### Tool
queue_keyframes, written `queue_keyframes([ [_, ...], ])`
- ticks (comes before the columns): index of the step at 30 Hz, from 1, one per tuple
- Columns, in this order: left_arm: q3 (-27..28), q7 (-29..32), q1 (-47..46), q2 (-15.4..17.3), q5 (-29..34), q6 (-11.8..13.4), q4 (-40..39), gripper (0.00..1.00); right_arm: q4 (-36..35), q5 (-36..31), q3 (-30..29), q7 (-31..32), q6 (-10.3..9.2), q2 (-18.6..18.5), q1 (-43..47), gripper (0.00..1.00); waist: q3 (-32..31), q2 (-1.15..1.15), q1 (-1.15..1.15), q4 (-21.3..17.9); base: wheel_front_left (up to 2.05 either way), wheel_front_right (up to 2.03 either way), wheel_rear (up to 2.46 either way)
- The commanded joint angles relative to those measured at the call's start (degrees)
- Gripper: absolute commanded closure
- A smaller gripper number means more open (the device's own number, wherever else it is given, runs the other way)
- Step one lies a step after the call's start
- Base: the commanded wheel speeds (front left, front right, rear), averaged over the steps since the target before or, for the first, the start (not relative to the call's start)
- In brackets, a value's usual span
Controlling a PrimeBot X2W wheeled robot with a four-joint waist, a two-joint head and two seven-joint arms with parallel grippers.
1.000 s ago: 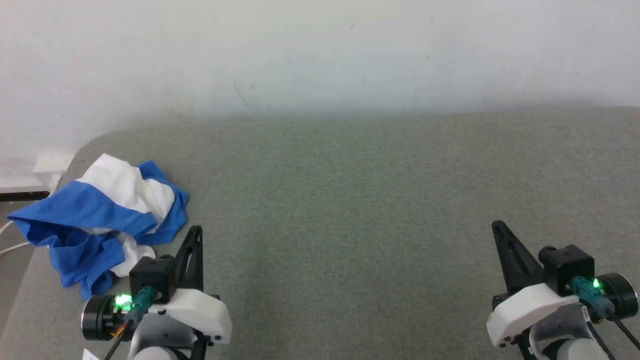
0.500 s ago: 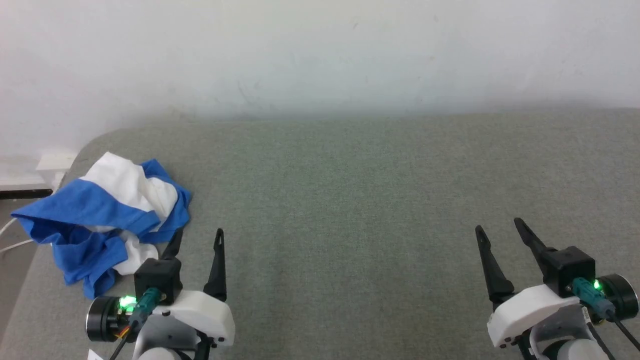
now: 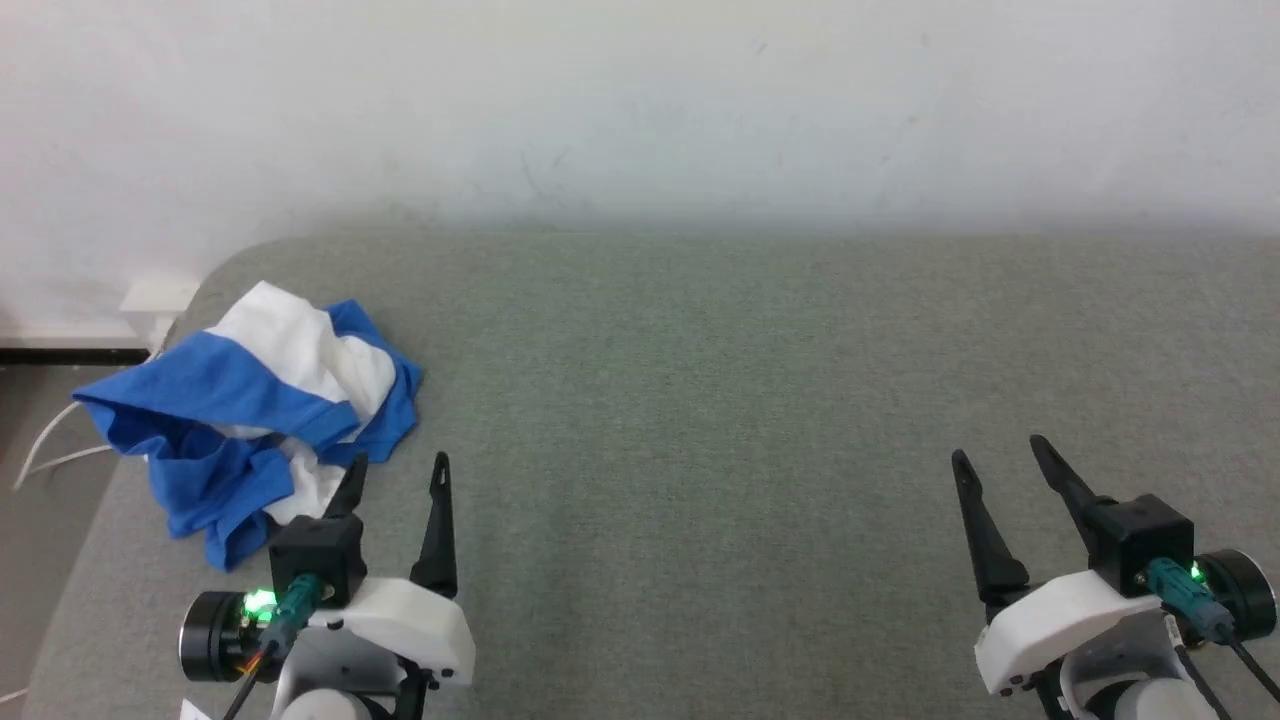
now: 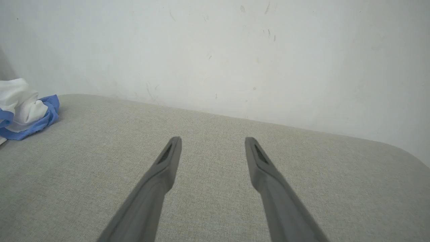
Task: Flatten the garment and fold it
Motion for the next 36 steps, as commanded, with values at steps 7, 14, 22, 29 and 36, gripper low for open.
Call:
queue_keyframes([
  [7,-0.4,-1.4,-1.1,0.4,-1.0,1.3,1.3,0.00,0.6,0.7,0.0,-0.9,-0.03,0.1,-1.2,0.00,0.3,0.00,0.00,3.4,0.00,0.00,0.00],
  [14,-0.7,-2.1,-1.4,0.5,-1.6,1.9,2.1,0.00,0.8,0.8,0.0,-1.3,-0.04,0.1,-1.5,0.00,0.4,0.00,0.00,6.0,0.00,0.00,0.00],
  [22,-1.1,-3.1,-1.8,0.7,-2.4,2.8,3.0,0.00,1.2,1.0,0.0,-1.8,-0.04,0.1,-1.9,0.00,0.5,0.00,0.00,9.3,0.00,0.00,0.00],
  [29,-1.4,-3.9,-2.0,1.0,-3.2,3.6,3.7,0.00,1.4,1.2,0.1,-2.2,-0.05,0.1,-2.2,0.00,0.6,0.00,0.00,11.8,0.00,0.00,0.00],
  [36,-1.7,-4.8,-2.3,1.1,-4.0,4.5,4.4,0.00,1.7,1.4,0.3,-2.6,-0.06,0.1,-2.6,0.00,0.9,0.00,0.00,13.8,0.00,0.00,0.00],
])
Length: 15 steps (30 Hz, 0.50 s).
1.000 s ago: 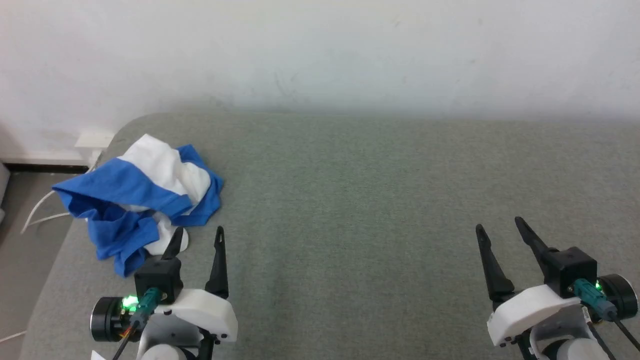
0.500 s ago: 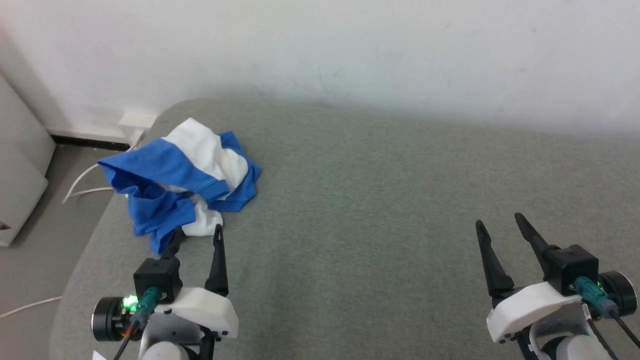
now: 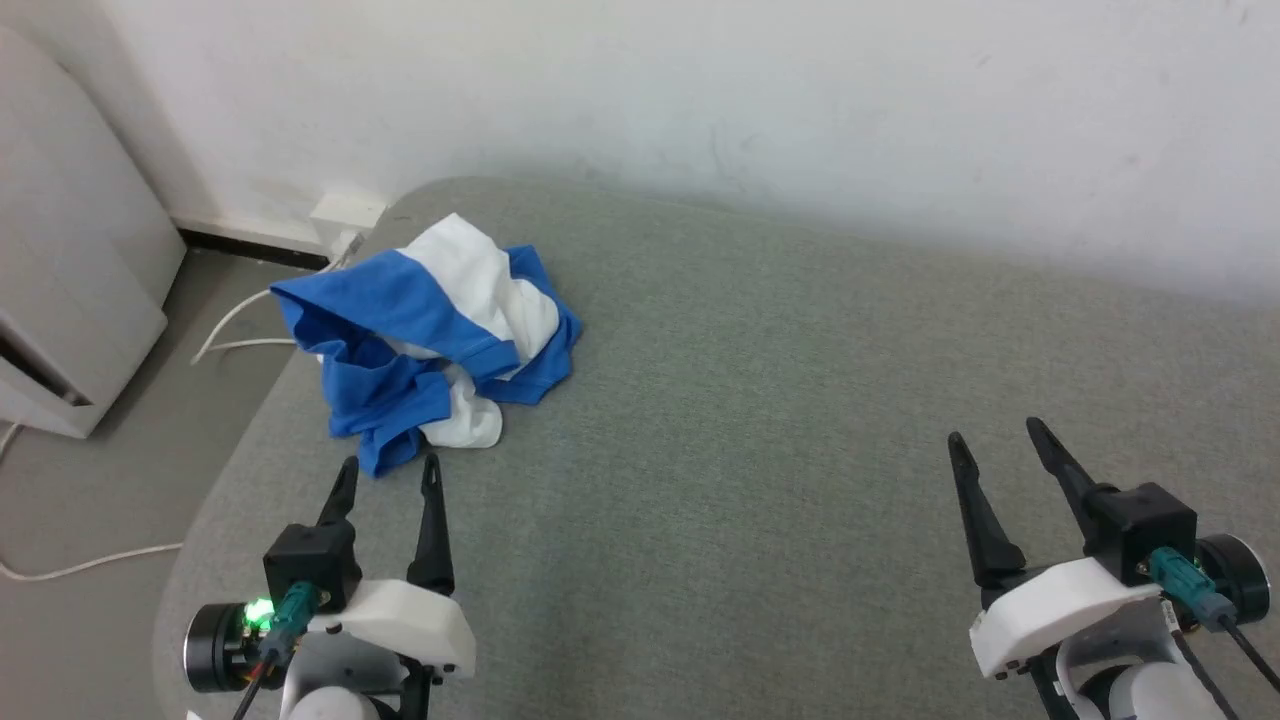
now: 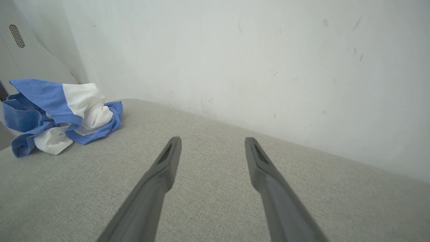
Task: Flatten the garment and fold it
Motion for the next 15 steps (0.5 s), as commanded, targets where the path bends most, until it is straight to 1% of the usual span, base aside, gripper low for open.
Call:
queue_keyframes([
  [1,-0.2,-0.6,-1.2,0.3,-0.3,0.5,0.4,0.00,0.2,0.4,0.0,-0.6,-0.06,0.1,-0.9,0.00,0.1,0.00,0.00,0.6,0.00,0.00,0.00],
  [15,-0.9,-2.3,-1.9,0.7,-2.0,2.2,2.1,0.00,1.0,1.1,0.3,-1.7,-0.07,0.1,-1.5,0.00,0.5,0.00,0.00,4.2,0.00,0.00,0.00],
])
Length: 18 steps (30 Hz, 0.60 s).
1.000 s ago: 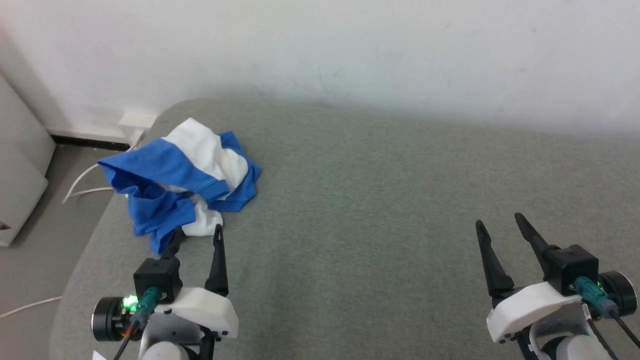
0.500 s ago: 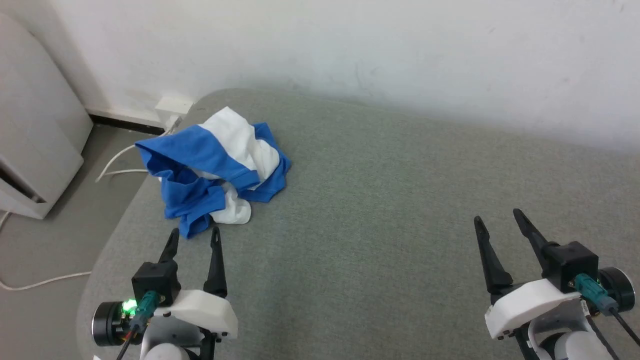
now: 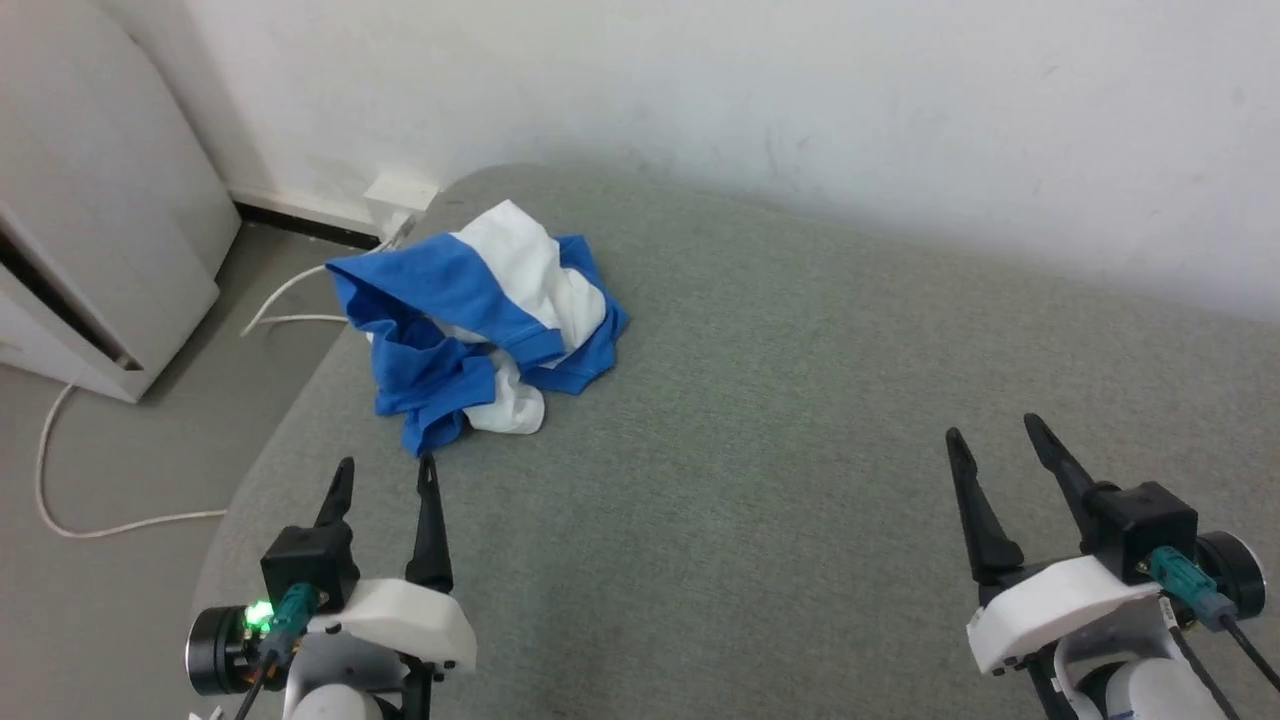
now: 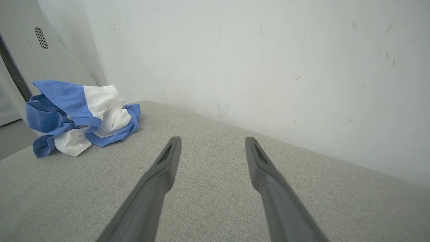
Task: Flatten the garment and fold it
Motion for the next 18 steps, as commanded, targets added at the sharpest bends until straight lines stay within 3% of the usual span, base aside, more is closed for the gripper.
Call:
queue_keyframes([
  [1,-0.2,-0.5,-1.3,0.4,-0.5,0.5,0.4,0.00,0.2,0.5,0.1,-0.6,-0.07,0.1,-1.1,0.00,0.1,0.00,0.00,0.6,0.00,0.00,0.00],
  [18,-1.2,-2.6,-2.2,1.2,-2.6,2.2,2.6,0.00,1.5,1.2,0.7,-2.2,-0.09,0.1,-2.1,0.00,0.2,0.00,0.00,4.7,0.00,0.00,0.00],
])
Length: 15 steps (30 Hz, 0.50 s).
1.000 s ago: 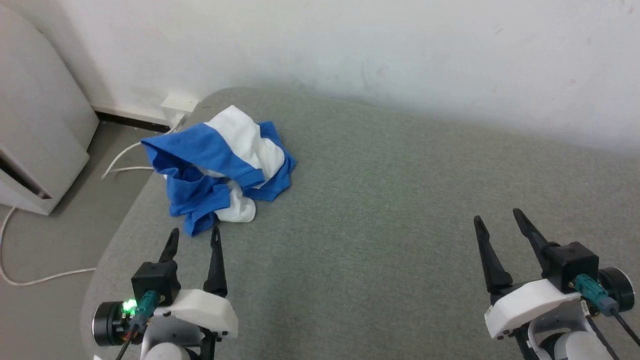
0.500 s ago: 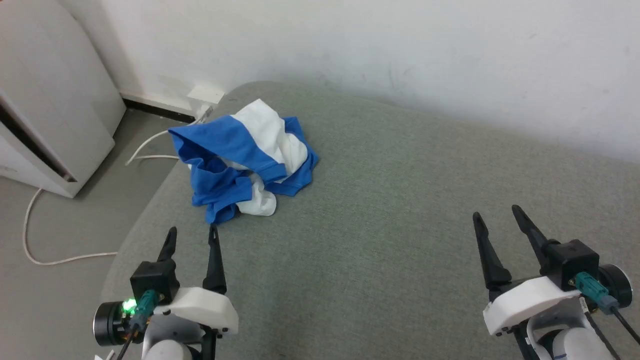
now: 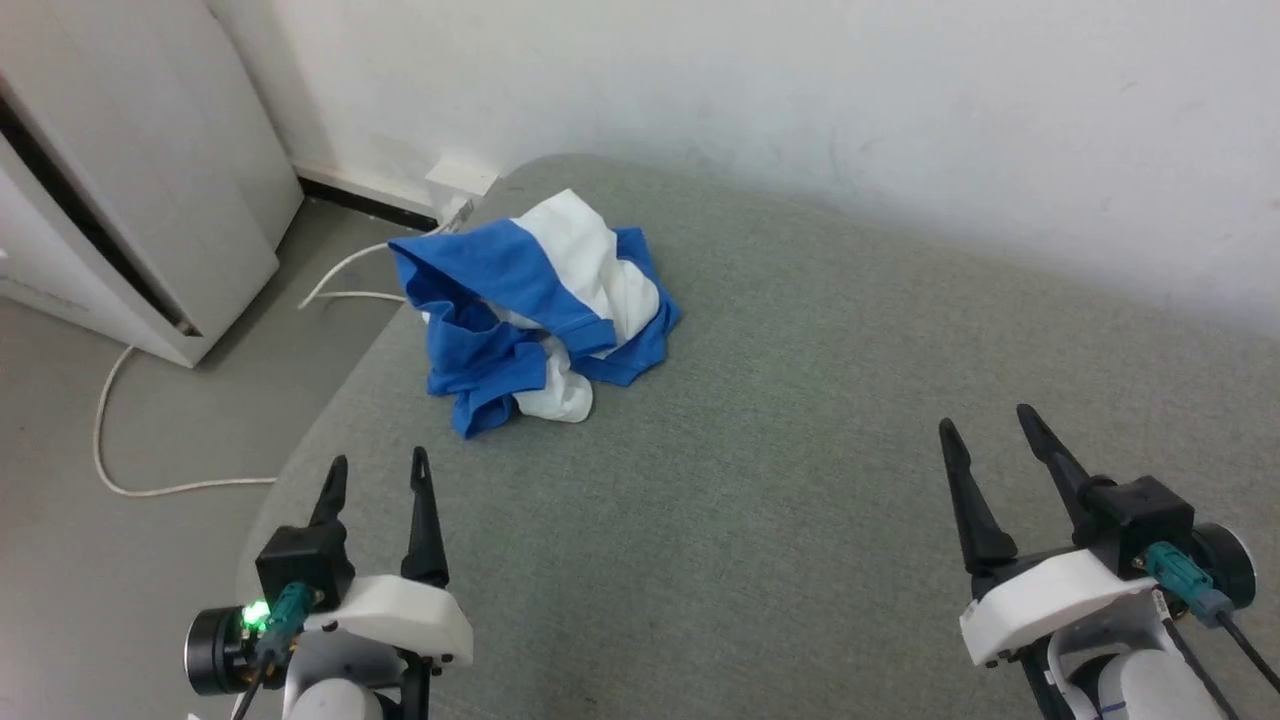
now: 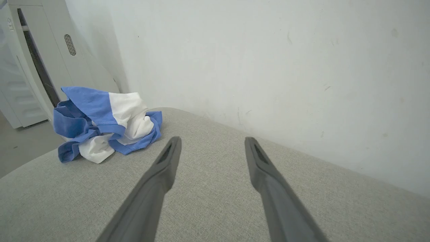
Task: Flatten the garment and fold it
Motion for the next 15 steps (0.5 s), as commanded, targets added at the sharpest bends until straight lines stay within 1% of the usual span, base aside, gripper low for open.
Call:
queue_keyframes([
  [1,-0.2,-0.5,-1.1,0.4,-0.5,0.6,0.5,0.00,0.3,0.5,0.1,-0.5,-0.09,0.1,-1.0,0.00,0.0,0.00,0.00,0.5,0.00,0.00,0.00],
  [15,-1.2,-2.2,-1.9,1.0,-2.2,2.4,2.2,0.00,1.1,0.9,0.0,-1.6,-0.10,0.1,-1.8,0.00,0.2,0.00,0.00,3.9,0.00,0.00,0.00],
])
